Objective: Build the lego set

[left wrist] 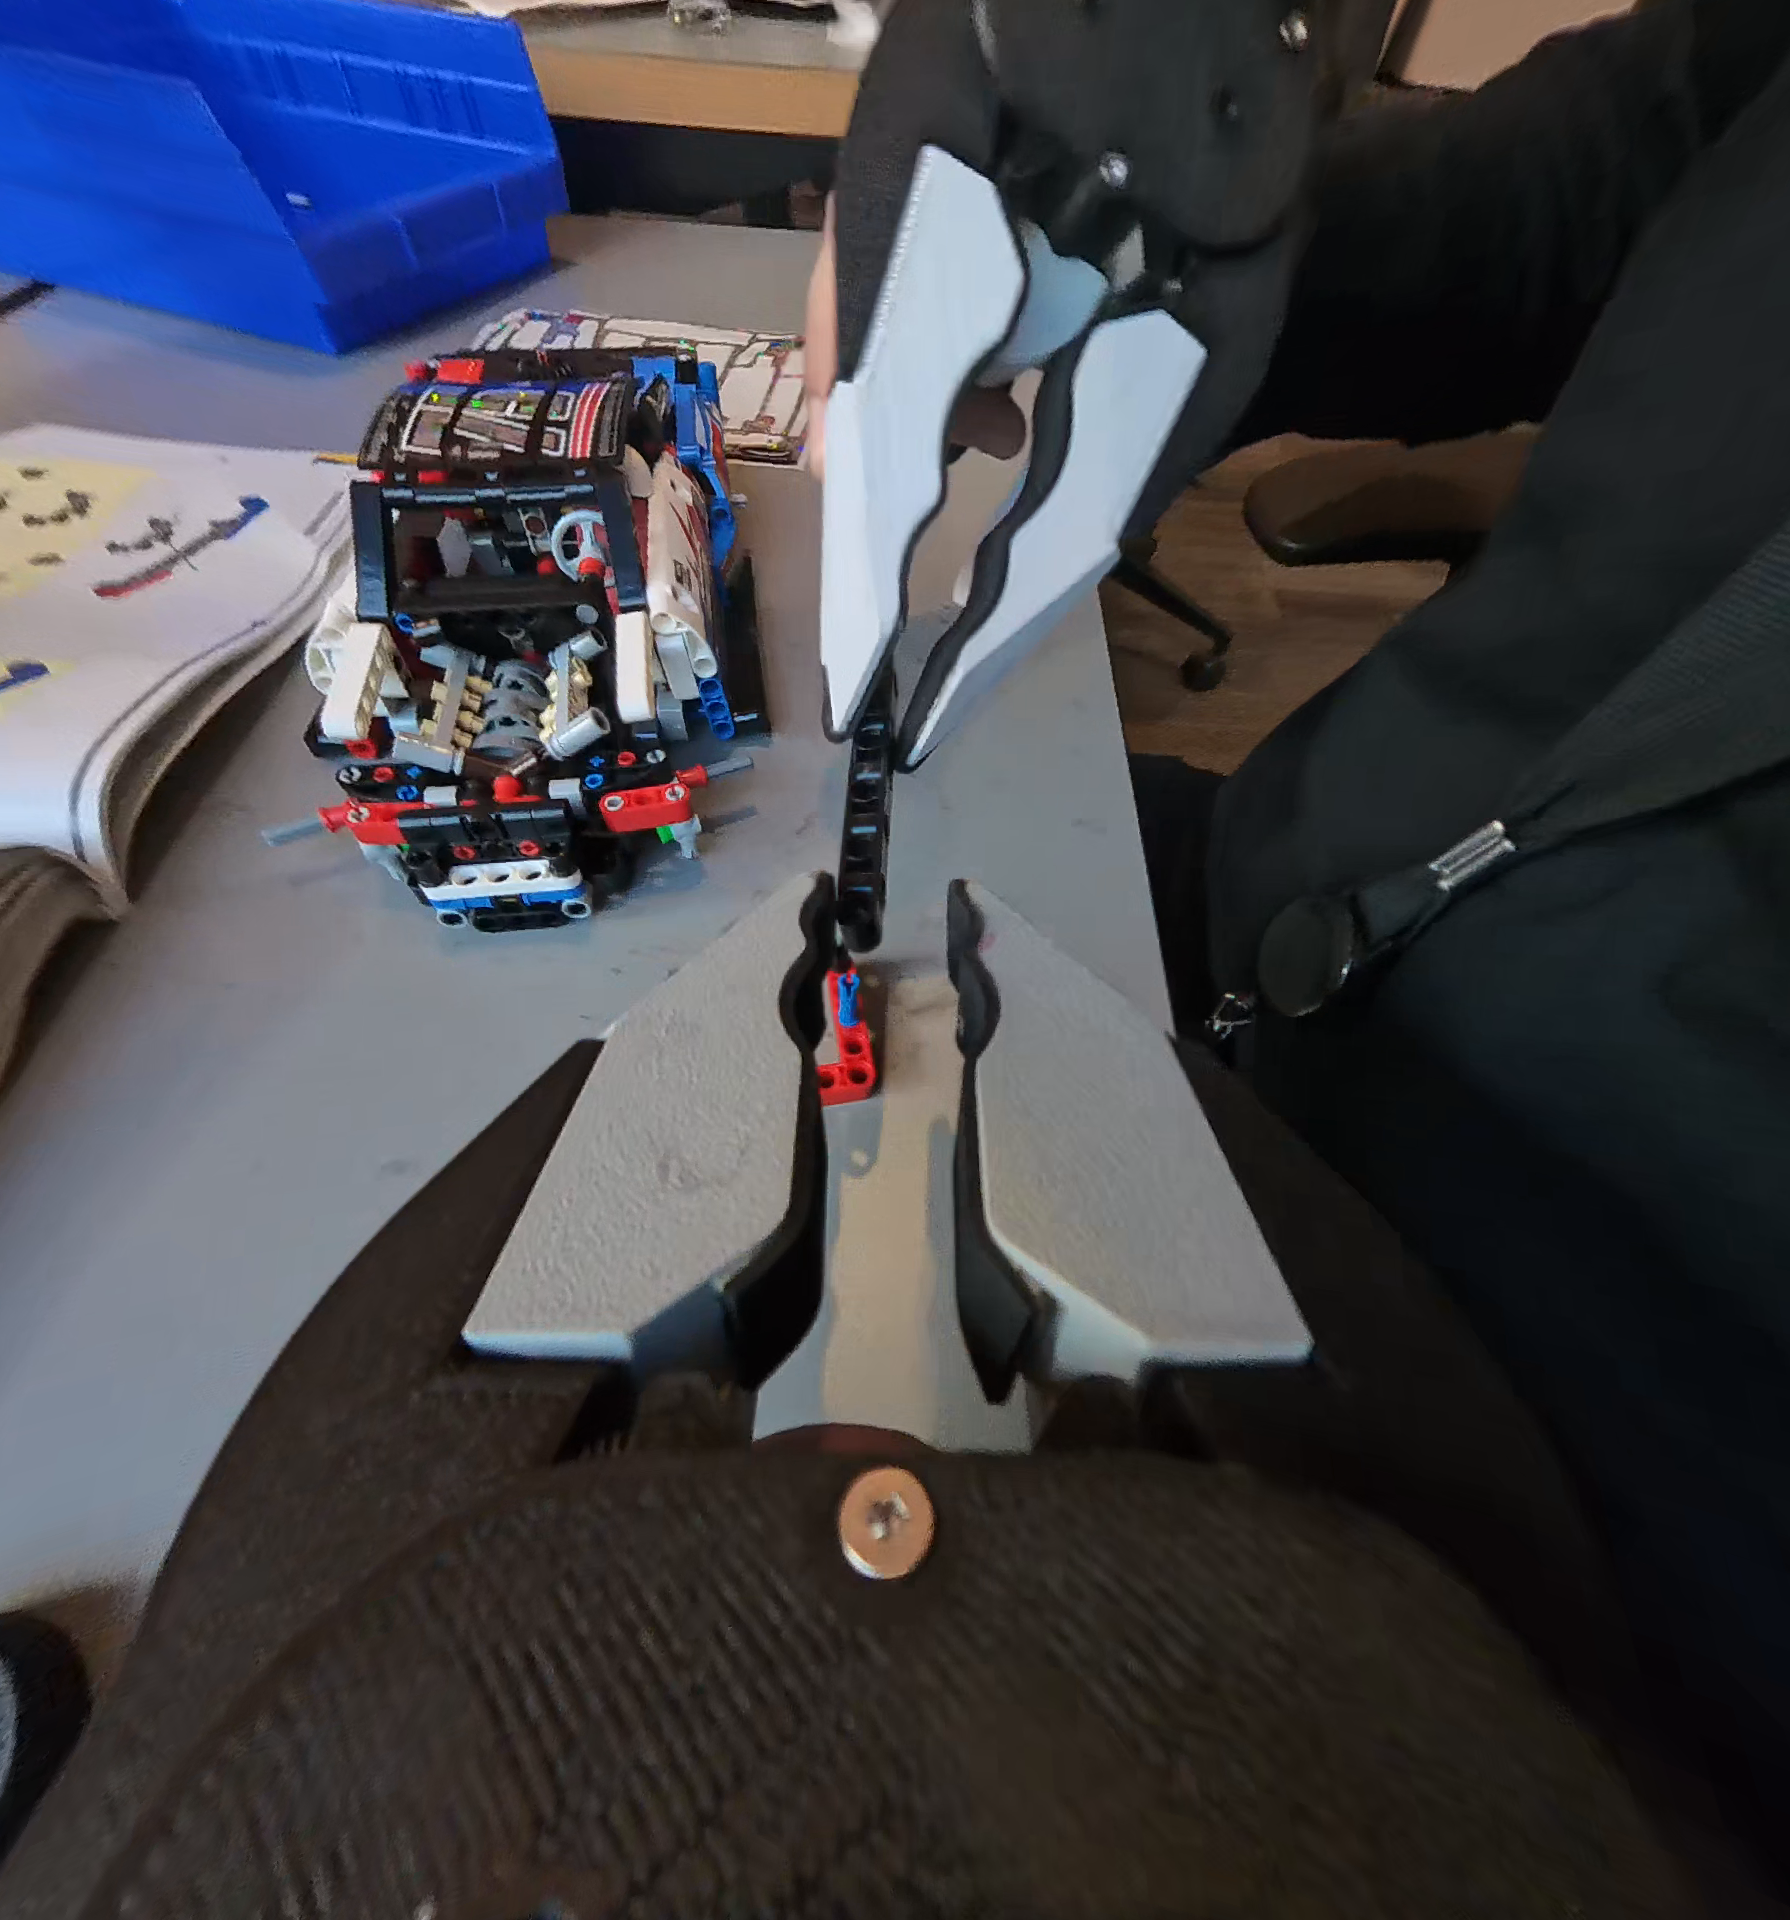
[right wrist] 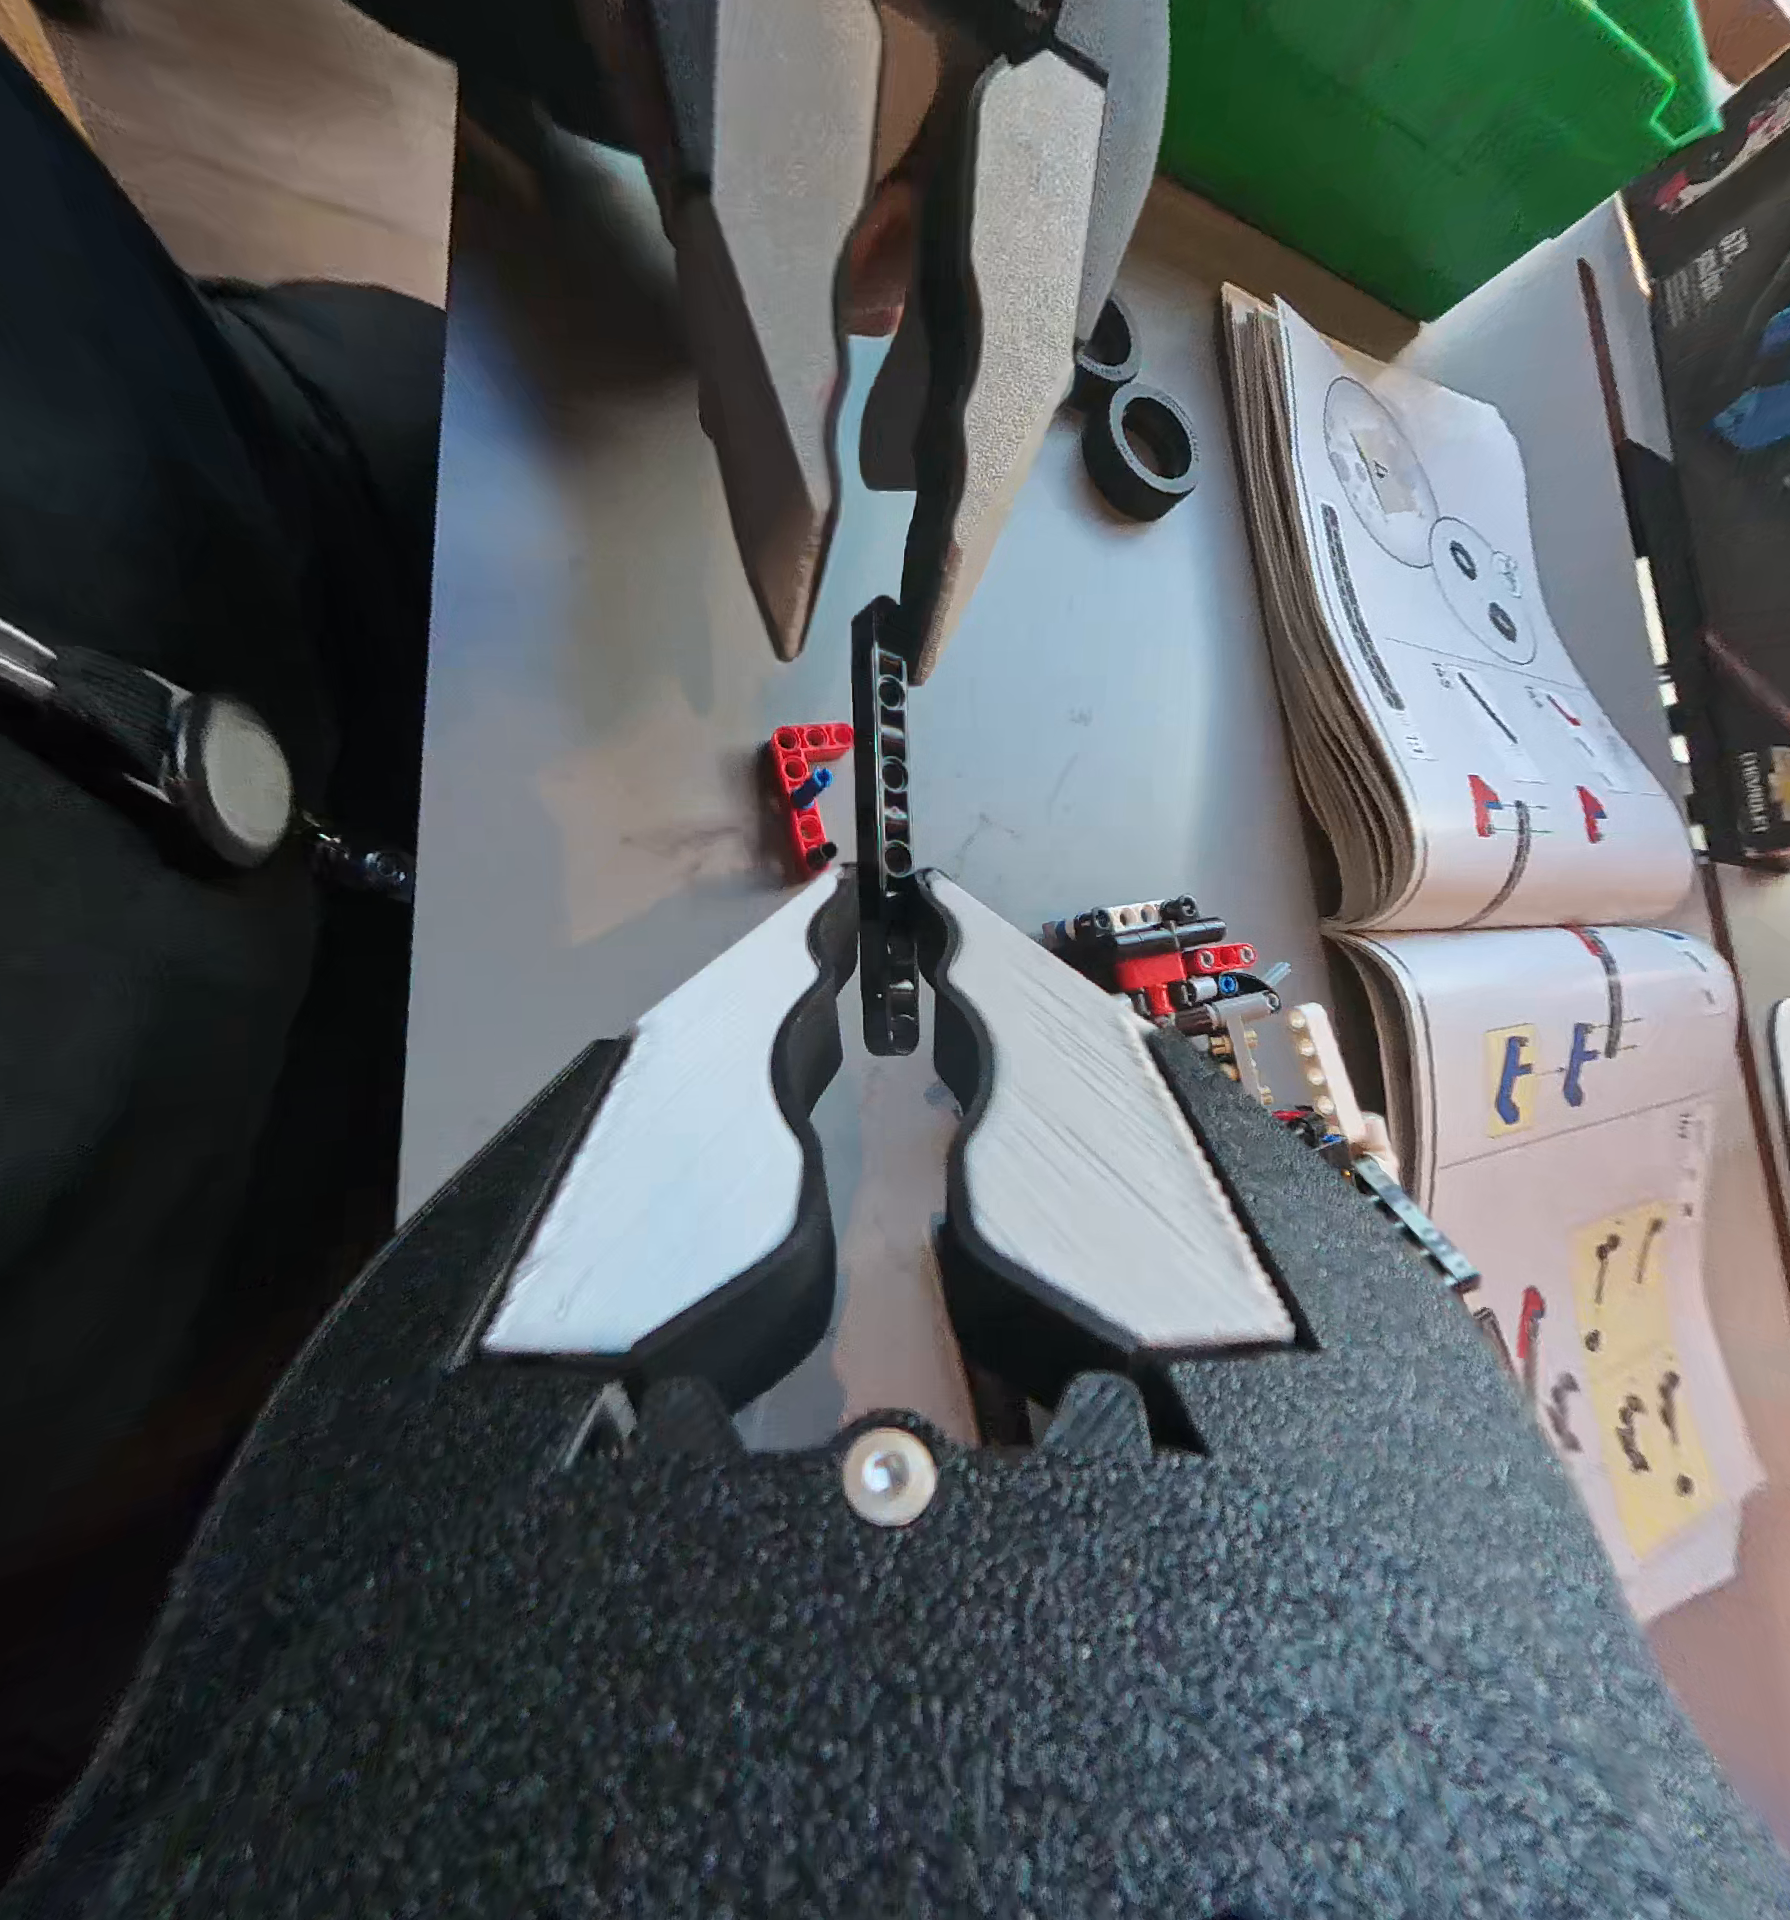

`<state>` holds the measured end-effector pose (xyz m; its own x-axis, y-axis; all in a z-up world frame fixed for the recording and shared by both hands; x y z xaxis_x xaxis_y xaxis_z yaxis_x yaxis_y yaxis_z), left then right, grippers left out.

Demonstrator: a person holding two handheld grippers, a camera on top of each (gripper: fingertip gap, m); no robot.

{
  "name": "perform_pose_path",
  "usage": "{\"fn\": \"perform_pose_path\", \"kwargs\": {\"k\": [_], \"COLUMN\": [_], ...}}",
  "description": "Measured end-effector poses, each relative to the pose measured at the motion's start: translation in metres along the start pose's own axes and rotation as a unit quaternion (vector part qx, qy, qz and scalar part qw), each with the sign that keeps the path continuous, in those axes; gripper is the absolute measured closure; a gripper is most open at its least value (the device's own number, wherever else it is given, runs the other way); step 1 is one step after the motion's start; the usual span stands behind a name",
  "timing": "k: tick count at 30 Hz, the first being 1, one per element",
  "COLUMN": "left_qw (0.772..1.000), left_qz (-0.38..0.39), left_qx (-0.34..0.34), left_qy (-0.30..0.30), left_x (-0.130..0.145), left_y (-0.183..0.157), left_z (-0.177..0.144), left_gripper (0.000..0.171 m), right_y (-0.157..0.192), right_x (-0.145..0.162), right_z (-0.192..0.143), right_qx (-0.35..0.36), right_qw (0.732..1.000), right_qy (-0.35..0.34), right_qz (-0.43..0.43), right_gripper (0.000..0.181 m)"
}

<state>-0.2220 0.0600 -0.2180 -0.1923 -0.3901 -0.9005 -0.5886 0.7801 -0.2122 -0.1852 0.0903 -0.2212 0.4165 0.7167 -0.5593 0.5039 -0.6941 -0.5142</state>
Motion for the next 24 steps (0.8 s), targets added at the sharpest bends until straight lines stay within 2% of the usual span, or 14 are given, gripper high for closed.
{"fn": "perform_pose_path", "kwargs": {"k": [2,10,17,22,24], "left_qw": [1.000,1.000,0.999,0.999,0.999], "left_qz": [-0.011,-0.004,-0.044,-0.013,-0.024], "left_qx": [-0.012,-0.025,-0.015,-0.028,-0.026], "left_qy": [0.001,-0.006,0.004,0.014,0.015], "left_x": [0.0023,0.0013,0.0069,0.0054,0.0037], "left_y": [0.0057,0.0058,0.0055,0.0041,0.0049], "left_z": [0.0004,0.0004,0.0043,0.0038,0.0034], "left_gripper": [0.166,0.166,0.166,0.166,0.166], "right_y": [0.0030,0.0003,0.0056,0.0058,0.0041], "right_x": [0.0007,-0.0005,0.0039,0.0056,0.0059], "right_z": [0.0016,-0.0010,0.0018,0.0039,0.0035], "right_qx": [0.004,0.019,0.008,-0.005,-0.016], "right_qw": [1.000,1.000,0.999,0.997,0.994], "right_qy": [0.007,-0.010,-0.027,-0.040,-0.055], "right_qz": [-0.009,0.005,0.040,0.067,0.094], "right_gripper": [0.171,0.171,0.171,0.170,0.170]}}
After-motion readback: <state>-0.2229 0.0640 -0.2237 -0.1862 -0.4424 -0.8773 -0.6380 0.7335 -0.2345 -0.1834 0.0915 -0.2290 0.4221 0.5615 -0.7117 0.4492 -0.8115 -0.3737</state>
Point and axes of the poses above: each gripper's, where its closed fingertips meet, z out along the fingers, x out of its underside, y = z × x across the jaws, the point moved 1 cm from there along -z, back along the fingers, and after that the axes turned 10 degrees about -z, right-handed, at the moved point
